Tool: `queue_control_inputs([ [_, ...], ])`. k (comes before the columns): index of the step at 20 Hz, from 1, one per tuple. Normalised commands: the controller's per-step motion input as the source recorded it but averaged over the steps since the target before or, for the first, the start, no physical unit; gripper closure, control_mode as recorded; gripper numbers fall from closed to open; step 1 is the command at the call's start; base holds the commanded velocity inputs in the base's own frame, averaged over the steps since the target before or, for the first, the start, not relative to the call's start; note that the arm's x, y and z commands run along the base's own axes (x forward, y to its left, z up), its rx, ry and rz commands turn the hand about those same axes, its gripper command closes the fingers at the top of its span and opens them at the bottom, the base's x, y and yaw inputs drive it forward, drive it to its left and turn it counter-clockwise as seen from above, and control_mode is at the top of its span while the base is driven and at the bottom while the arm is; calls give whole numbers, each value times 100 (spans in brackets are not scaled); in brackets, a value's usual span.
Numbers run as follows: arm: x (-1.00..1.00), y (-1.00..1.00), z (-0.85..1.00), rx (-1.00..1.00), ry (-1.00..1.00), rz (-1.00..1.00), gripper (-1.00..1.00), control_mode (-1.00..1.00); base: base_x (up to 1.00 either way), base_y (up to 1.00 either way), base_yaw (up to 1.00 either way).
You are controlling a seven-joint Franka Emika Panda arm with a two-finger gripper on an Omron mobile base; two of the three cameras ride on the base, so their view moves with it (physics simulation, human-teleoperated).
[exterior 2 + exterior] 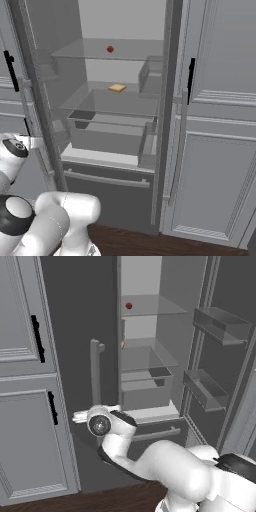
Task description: Take the strawberry from the fridge and place it on top of the pancake, located on the dining counter.
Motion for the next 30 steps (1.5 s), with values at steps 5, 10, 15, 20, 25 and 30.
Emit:
queue_control_inputs([
  [5, -32, 100, 0, -8, -18, -2, 100, -100, 0, 0, 0],
  [10, 8, 100, 0, -7, -18, -2, 100, -100, 0, 0, 0],
  [15, -37, 79, 19, -4, -13, -8, 100, -100, 0, 0, 0],
  [20, -82, -89, 91, 0, 22, -5, 100, -100, 0, 0, 0],
  [25, -12, -100, 93, 30, -10, 4, 100, -100, 0, 0, 0],
  [30, -10, -100, 66, 11, 8, 5, 100, -100, 0, 0, 0],
])
